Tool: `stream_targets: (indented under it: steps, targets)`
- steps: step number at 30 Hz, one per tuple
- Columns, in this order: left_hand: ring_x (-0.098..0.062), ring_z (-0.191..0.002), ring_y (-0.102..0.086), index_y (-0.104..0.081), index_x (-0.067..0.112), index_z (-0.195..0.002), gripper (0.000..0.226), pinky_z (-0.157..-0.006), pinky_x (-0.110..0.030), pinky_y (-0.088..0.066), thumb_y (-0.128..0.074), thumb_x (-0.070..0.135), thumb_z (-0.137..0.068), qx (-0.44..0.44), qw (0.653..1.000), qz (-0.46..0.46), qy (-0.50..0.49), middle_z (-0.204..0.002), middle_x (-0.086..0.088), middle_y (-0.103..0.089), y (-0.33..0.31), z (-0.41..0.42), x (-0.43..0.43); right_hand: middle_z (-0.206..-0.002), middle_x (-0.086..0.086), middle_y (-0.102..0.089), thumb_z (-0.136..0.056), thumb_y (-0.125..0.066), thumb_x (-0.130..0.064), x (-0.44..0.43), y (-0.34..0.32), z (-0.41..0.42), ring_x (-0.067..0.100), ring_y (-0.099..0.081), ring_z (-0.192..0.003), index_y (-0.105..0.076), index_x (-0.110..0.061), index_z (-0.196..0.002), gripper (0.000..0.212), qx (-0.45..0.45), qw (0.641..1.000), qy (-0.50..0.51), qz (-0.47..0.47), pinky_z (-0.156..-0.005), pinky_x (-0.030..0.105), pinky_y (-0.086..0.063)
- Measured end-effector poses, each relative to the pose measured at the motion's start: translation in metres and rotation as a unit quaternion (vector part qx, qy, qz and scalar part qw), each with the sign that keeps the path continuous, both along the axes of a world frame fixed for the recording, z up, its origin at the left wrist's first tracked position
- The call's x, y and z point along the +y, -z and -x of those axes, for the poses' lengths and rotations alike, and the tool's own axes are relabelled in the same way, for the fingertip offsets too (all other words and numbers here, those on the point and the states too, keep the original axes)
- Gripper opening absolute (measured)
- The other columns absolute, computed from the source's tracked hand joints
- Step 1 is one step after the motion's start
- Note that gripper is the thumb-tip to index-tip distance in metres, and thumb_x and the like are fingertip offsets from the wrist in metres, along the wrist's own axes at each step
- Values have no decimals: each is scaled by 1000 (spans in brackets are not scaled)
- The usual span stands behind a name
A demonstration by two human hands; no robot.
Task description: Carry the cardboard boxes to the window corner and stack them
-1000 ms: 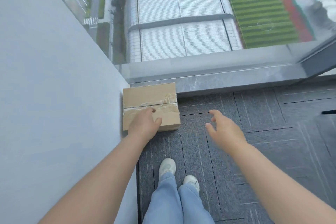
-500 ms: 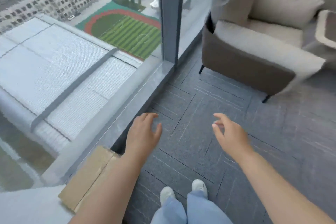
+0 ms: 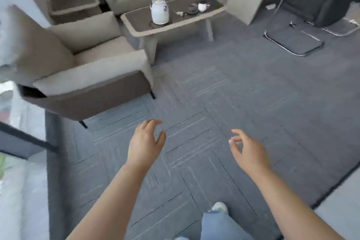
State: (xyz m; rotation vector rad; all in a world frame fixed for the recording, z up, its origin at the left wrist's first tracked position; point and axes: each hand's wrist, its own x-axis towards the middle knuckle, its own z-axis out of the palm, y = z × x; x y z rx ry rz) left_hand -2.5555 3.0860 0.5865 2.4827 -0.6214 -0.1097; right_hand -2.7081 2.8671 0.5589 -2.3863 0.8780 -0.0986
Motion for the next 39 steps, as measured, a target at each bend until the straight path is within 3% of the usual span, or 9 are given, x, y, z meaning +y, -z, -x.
stream_targets:
  steps: [4,8,13,18,22,26,31,39]
  targets:
    - [-21,-118,-50,-55,13,-122,34,-87,-29,-40,-55,25,-91,2,998,6,65,-125,0,-56,-2,2,-93,-111,-4,-64,-95,-49,-28,-66,3,39,18,-58,-103,-49,-17,-129,36,16,998,58,-9,-77,29,-42]
    - [-28,-105,-57,-56,12,-121,33,-84,-28,-41,-57,23,-89,-4,992,7,123,-124,-1,-57,0,2,-168,-109,-7,-65,-95,-48,-29,-123,13,67,14,-58,-95,-49,-18,-130,37,24,993,118,-12,-73,26,-40]
    - [-31,-86,-62,-53,15,-123,34,-77,-25,-38,-55,26,-91,6,989,-5,146,-129,4,-52,4,-10,-234,-109,-5,-66,-94,-50,-29,-176,15,65,13,-61,-100,-47,-17,-132,39,42,991,129,-15,-79,32,-52]
    - [-27,-94,-61,-56,15,-121,33,-76,-26,-42,-57,26,-90,12,990,-19,140,-126,3,-54,13,-57,-271,-115,-6,-62,-96,-46,-32,-226,14,-3,14,-59,-106,-43,-20,-134,41,45,994,97,-14,-84,36,-51]
    - [-33,-83,-62,-56,13,-120,33,-72,-26,-41,-59,25,-89,24,993,-33,106,-125,1,-56,26,-117,-298,-117,-8,-61,-96,-46,-32,-275,18,-92,13,-58,-108,-42,-21,-134,40,35,998,52,-9,-80,29,-48]
    - [-30,-90,-62,-56,13,-121,34,-73,-26,-41,-57,26,-90,38,994,-40,99,-125,1,-56,36,-187,-347,-113,-5,-63,-94,-48,-31,-332,17,-174,15,-59,-106,-46,-21,-132,39,23,999,44,-12,-83,37,-51]
    - [-22,-112,-55,-54,15,-123,34,-81,-27,-44,-55,27,-91,41,985,-34,163,-127,4,-54,32,-263,-440,-115,-6,-62,-95,-47,-30,-400,6,-230,14,-58,-106,-42,-22,-135,41,48,996,76,-9,-83,34,-49]
    - [-22,-112,-54,-54,14,-123,34,-84,-29,-44,-54,26,-91,35,963,-8,267,-127,1,-54,18,-331,-629,-111,-3,-65,-93,-51,-30,-524,13,-247,17,-61,-107,-48,-23,-129,37,53,976,206,-42,-87,39,-50]
